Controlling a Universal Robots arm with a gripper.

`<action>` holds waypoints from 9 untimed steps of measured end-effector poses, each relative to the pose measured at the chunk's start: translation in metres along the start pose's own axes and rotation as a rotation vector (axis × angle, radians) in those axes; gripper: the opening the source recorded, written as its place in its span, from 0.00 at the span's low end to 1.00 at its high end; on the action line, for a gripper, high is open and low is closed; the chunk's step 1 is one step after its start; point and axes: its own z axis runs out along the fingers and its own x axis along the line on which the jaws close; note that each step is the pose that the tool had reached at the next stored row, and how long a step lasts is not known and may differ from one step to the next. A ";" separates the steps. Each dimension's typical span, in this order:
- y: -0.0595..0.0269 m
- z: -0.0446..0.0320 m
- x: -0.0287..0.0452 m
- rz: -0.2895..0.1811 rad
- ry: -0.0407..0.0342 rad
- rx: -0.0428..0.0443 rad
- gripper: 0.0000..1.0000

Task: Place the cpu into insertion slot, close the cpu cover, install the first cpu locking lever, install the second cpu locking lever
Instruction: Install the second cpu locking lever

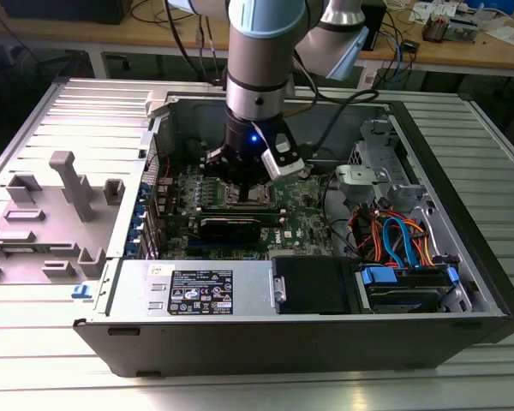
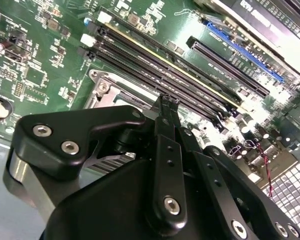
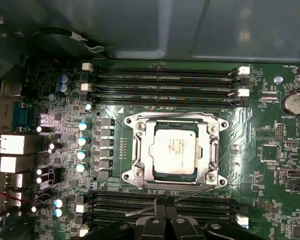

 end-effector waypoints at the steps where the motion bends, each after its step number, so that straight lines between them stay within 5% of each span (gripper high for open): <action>1: -0.0001 0.0001 0.0009 -0.001 0.0001 0.0001 0.11; 9: -0.0032 -0.0026 0.0030 -0.004 0.0036 0.0000 0.11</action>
